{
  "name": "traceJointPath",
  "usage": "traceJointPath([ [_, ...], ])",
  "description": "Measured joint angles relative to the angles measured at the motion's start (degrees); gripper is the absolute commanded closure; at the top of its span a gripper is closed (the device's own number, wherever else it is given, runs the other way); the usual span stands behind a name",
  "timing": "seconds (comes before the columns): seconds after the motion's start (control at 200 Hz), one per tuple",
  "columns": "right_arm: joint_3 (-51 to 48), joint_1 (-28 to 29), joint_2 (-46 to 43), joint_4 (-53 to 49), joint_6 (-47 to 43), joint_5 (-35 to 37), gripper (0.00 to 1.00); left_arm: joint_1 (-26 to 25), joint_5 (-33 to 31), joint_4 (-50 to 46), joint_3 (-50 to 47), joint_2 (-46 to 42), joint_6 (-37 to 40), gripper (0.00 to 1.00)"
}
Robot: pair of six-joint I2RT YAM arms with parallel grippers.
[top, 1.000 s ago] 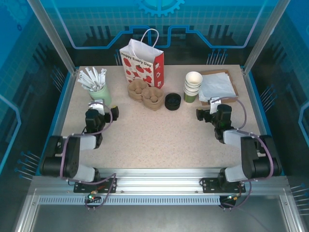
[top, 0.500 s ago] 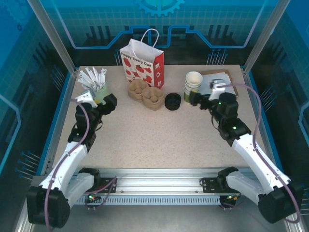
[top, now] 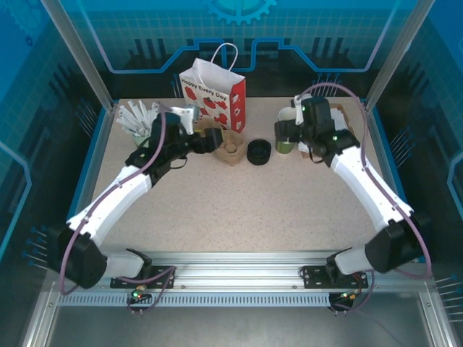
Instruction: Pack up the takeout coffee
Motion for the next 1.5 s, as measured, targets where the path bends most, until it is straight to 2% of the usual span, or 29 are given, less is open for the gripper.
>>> traceJointPath([
  [0.215, 11.54, -7.30, 11.34, -6.73, 1.44, -0.07, 0.36, -3.80, 4.68, 0.74, 5.40, 7.30, 1.42, 0.15],
  [0.45, 20.48, -8.20, 21.18, -11.13, 1.95, -1.18, 0.59, -4.74, 5.75, 1.18, 8.00, 10.97, 1.60, 0.15],
  [0.615, 24.11, -8.20, 25.16, -12.94, 1.84, -1.53, 0.69, -5.01, 5.88, 1.14, 8.02, 10.97, 1.73, 0.14],
  [0.93, 28.33, -8.20, 28.44, -15.04, 1.86, -1.55, 0.80, -5.01, 5.88, 1.14, 8.02, 10.99, 2.05, 0.14],
  [1.171, 29.35, -8.20, 29.90, -15.61, 1.84, -1.55, 0.81, -5.01, 5.88, 1.14, 8.02, 10.99, 2.05, 0.14],
  [1.501, 30.27, -8.20, 30.32, -16.24, 1.84, -1.60, 0.91, -5.01, 5.88, 1.14, 8.02, 10.99, 2.05, 0.14],
])
